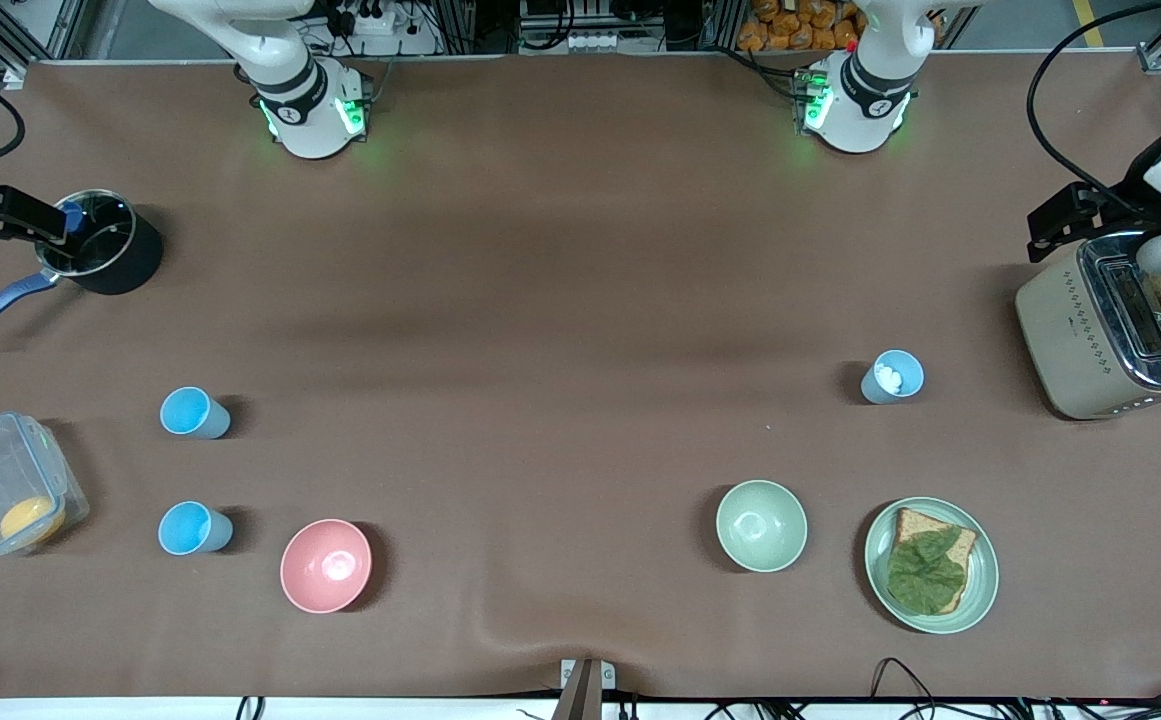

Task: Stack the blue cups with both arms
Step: 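Reach the left gripper to the tissue-filled blue cup while the right gripper moves out, then grasp the tissue cup with the left gripper while the right gripper grasps a blue cup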

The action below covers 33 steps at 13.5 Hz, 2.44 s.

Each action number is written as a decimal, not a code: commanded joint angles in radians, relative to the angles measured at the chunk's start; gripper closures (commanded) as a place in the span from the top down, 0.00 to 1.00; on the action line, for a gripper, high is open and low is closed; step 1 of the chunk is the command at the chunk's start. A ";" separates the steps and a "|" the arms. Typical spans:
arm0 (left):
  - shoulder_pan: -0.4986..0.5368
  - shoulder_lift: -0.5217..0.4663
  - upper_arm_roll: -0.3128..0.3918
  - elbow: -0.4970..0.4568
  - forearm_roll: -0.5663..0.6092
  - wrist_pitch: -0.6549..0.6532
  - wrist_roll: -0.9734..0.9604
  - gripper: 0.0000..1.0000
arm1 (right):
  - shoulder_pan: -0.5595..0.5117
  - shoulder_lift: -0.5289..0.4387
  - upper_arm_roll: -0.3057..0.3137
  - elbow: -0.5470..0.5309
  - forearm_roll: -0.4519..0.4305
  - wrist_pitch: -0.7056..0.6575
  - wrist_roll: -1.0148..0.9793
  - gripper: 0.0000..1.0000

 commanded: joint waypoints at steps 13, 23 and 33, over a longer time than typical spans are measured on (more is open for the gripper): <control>0.078 0.057 -0.013 -0.410 -0.014 0.412 0.032 1.00 | 0.008 0.082 0.013 0.009 0.003 -0.001 -0.014 1.00; 0.104 0.198 -0.012 -0.708 -0.016 0.909 0.033 1.00 | -0.022 0.197 0.008 0.016 0.001 0.019 -0.018 1.00; 0.094 0.325 -0.012 -0.684 -0.014 0.974 0.035 0.00 | -0.082 0.449 0.007 0.013 -0.006 0.177 -0.020 1.00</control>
